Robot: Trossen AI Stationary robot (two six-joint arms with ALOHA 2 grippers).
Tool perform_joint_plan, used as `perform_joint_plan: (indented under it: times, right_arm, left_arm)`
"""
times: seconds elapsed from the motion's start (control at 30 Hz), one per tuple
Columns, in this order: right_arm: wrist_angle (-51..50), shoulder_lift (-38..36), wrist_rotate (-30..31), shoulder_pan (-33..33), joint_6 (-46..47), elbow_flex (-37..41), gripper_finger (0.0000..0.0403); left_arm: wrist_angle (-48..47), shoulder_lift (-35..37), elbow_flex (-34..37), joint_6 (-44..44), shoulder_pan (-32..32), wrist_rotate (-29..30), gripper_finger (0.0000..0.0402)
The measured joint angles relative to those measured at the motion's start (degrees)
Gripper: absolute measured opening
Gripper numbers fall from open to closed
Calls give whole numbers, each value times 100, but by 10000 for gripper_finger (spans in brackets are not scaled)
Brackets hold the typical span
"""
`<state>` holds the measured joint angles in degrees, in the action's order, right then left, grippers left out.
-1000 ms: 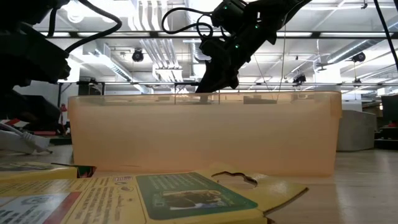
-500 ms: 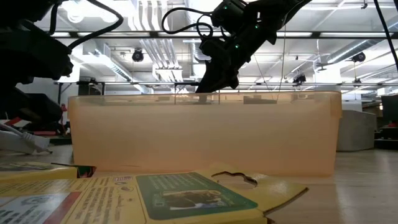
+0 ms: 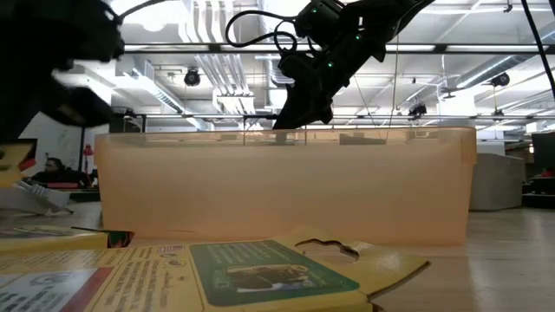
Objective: Pick & Place School Supplies
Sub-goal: Put the left yellow crayon box into the black bin
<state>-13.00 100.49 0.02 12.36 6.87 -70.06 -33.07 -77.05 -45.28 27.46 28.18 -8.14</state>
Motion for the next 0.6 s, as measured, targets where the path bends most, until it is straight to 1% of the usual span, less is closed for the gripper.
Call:
perform_joint_plan:
  times: [0.13, 0.27, 0.5, 0.6]
  right_arm:
    - [-2, 0, 0, 2, 0, 0, 69]
    - [-3, 0, 1, 0, 0, 0, 70]
    - [-1, 0, 1, 0, 0, 0, 81]
    - [-3, 0, 0, 0, 0, 0, 84]
  left_arm:
    - [-722, 154, -469, -1, -39, 365, 2]
    - [-1466, 364, -1018, 28, -48, 1048, 1]
    - [-2481, 783, -1891, 613, -188, 2071, 1]
    - [-2784, 948, -2106, 1143, -321, 2572, 1]
